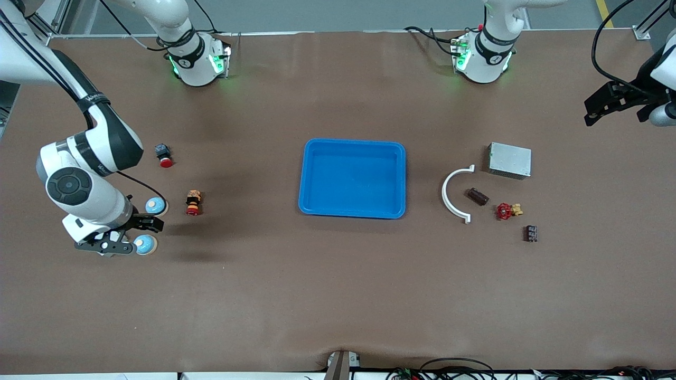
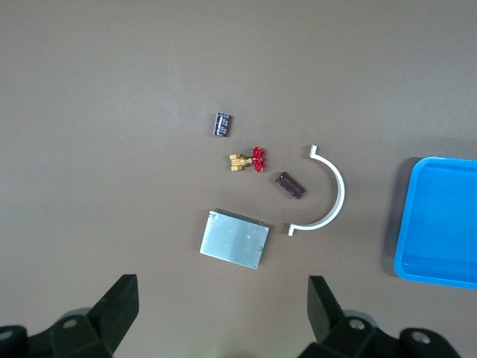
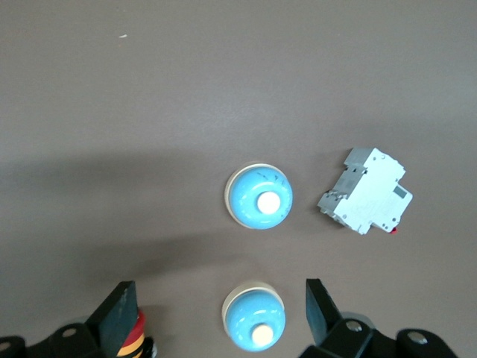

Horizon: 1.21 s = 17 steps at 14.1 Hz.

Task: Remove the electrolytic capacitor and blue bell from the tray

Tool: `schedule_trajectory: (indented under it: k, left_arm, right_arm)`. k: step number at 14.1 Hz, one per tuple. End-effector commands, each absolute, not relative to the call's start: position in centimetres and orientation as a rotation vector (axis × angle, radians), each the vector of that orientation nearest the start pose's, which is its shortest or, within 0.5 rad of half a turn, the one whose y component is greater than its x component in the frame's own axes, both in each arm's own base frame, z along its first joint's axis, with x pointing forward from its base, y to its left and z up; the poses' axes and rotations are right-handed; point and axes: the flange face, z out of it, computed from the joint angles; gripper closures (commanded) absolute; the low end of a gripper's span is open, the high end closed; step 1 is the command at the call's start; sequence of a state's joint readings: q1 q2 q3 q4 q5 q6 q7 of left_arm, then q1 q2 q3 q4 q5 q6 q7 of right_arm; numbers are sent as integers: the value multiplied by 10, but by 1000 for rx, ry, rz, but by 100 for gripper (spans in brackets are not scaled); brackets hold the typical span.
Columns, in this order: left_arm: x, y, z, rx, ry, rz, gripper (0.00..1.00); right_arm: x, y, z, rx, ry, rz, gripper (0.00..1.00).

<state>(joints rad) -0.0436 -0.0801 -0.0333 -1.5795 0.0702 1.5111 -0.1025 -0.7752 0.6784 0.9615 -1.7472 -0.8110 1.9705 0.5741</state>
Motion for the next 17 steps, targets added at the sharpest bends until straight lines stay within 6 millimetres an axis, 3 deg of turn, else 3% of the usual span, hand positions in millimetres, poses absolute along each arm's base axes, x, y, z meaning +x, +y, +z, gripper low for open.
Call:
schedule_trajectory:
  k: [1,4,7,9,13,17]
  left_arm:
    - [521,-34,662,-3085,-23,-24,0]
    - [520,-35,663,-3087,-30,-26,0]
    - [520,-40,663,-3088,-25,-27,0]
    - [520,-40,662,-3086,-23,-25,0]
    - [521,-40,661,-3086,-25,-22,0]
    - [520,-40,662,-3086,-25,-24,0]
  right_arm:
    - [653,-1,351,-3331,159,62,0]
    - [648,-11,393,-3293,117,60,0]
    - [631,3,437,-3305,110,86,0]
    - [620,0,461,-3262,105,113,0]
    - [592,-24,518,-3194,82,121,0]
    - [560,-14,569,-3217,96,101,0]
